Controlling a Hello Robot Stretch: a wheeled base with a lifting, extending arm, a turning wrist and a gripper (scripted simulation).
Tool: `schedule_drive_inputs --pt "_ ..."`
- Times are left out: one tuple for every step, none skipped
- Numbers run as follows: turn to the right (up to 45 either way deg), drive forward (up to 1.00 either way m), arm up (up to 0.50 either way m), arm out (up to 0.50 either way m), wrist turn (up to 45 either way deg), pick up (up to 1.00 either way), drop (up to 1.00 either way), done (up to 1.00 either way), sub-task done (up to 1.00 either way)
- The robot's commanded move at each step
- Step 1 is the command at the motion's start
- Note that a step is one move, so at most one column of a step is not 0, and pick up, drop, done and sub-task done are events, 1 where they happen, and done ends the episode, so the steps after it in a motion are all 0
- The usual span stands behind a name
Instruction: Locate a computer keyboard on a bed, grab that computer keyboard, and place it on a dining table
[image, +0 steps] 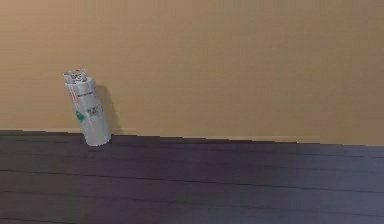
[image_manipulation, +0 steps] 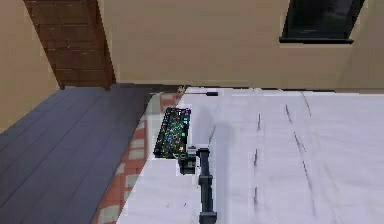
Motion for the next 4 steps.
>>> schedule_drive_inputs --pt "0.0 0.0 0.0 0.0 0.0 1.0 0.0 0.0 0.0" --pt "0.0 0.0 0.1 0.0 0.0 0.0 0.0 0.0 0.0" --pt "0.0 0.0 0.36 0.0 0.0 0.0 0.0 0.0 0.0" --pt "0.0 0.0 0.0 0.0 -45.0 0.0 0.0 0.0 0.0"
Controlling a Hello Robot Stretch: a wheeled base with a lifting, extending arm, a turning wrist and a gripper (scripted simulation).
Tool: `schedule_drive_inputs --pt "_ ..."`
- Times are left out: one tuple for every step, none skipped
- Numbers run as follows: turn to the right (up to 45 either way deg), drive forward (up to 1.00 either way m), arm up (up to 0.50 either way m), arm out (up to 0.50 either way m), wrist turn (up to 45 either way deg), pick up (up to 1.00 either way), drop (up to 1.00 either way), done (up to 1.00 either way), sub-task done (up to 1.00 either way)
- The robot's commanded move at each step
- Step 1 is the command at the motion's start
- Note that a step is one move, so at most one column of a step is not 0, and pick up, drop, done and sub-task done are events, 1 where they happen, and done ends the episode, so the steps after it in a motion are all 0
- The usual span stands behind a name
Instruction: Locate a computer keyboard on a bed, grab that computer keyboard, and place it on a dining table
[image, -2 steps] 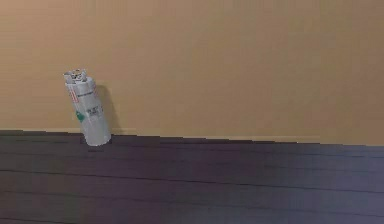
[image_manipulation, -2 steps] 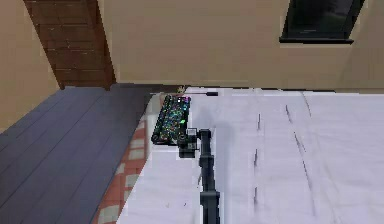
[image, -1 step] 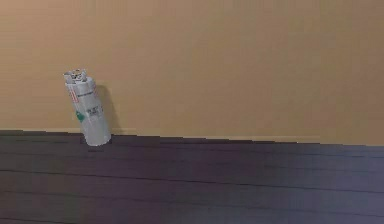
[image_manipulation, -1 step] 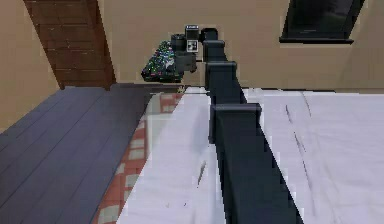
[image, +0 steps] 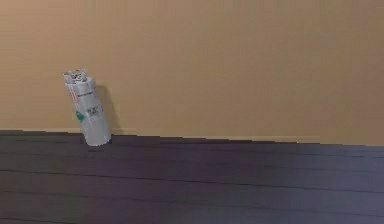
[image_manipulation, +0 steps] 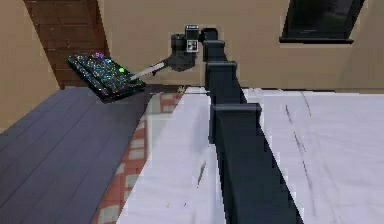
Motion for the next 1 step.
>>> schedule_drive_inputs --pt "0.0 0.0 0.0 0.0 -45.0 0.0 0.0 0.0 0.0"
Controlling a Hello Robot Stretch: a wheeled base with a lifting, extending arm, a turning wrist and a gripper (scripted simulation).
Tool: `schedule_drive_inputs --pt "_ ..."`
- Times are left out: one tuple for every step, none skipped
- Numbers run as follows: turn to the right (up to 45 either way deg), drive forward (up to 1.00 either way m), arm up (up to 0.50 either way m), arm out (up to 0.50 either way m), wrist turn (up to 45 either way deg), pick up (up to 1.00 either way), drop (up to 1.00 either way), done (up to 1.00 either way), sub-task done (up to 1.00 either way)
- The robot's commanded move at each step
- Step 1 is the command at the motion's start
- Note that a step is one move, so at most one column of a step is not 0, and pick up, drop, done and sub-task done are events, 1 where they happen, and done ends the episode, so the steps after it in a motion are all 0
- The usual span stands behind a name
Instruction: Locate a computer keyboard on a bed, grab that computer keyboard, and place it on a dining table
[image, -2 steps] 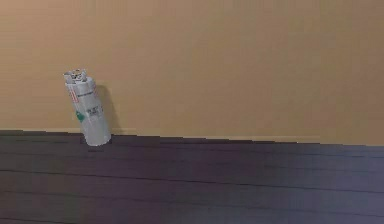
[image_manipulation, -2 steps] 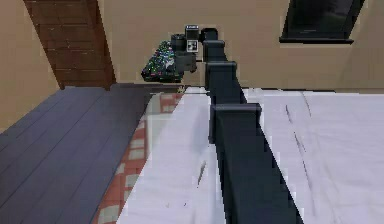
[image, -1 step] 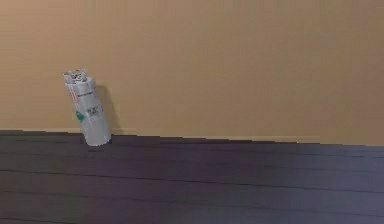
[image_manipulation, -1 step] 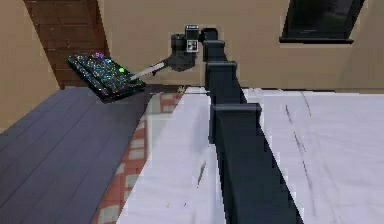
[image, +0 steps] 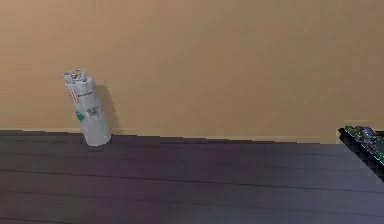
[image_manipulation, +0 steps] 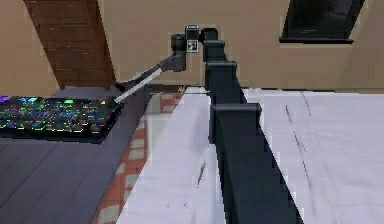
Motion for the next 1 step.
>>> schedule_drive_inputs --pt "0.0 0.0 0.0 0.0 -36.0 0.0 0.0 0.0 0.0"
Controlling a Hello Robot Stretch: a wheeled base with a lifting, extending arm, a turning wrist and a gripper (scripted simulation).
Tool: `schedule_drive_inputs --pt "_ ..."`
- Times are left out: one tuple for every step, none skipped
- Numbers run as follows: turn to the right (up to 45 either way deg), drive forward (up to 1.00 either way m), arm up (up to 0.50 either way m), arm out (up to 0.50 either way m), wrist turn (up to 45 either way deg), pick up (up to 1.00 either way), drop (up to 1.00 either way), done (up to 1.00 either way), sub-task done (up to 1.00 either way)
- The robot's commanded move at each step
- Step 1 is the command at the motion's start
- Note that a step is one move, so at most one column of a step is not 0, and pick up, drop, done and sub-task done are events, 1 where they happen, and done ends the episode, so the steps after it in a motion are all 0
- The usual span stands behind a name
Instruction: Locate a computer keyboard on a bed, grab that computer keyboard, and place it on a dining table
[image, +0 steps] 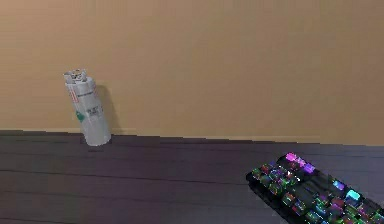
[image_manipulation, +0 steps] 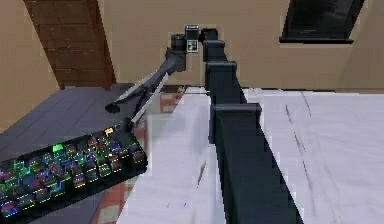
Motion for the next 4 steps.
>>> schedule_drive_inputs --pt "0.0 0.0 0.0 -0.46 0.0 0.0 0.0 0.0 0.0" --pt "-45.0 0.0 0.0 0.0 0.0 0.0 0.0 0.0 0.0" --pt "-9.0 0.0 0.0 0.0 0.0 0.0 0.0 0.0 0.0" --pt "0.0 0.4 0.0 0.0 0.0 0.0 0.0 0.0 0.0"
